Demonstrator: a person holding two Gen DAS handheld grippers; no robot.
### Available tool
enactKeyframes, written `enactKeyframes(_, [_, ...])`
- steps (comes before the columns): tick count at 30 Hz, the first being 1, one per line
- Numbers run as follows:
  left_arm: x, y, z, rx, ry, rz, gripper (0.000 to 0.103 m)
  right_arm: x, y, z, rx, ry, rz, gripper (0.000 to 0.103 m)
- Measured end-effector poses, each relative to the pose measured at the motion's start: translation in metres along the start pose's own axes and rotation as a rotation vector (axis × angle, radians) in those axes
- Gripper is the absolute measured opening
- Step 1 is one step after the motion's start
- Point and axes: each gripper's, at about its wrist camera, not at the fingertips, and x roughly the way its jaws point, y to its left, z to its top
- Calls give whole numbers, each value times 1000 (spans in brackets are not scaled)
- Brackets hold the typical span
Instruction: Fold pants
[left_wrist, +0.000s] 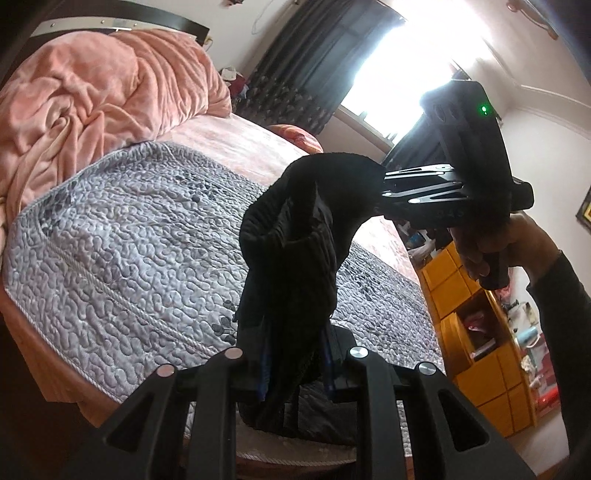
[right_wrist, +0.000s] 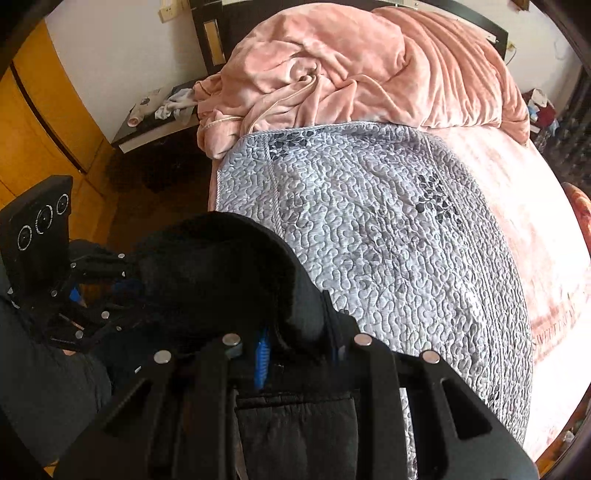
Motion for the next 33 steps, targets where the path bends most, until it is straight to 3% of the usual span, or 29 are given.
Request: enactKeyframes(33, [5, -86, -24, 240, 45, 15, 21, -54, 11, -82, 54, -85, -129, 23])
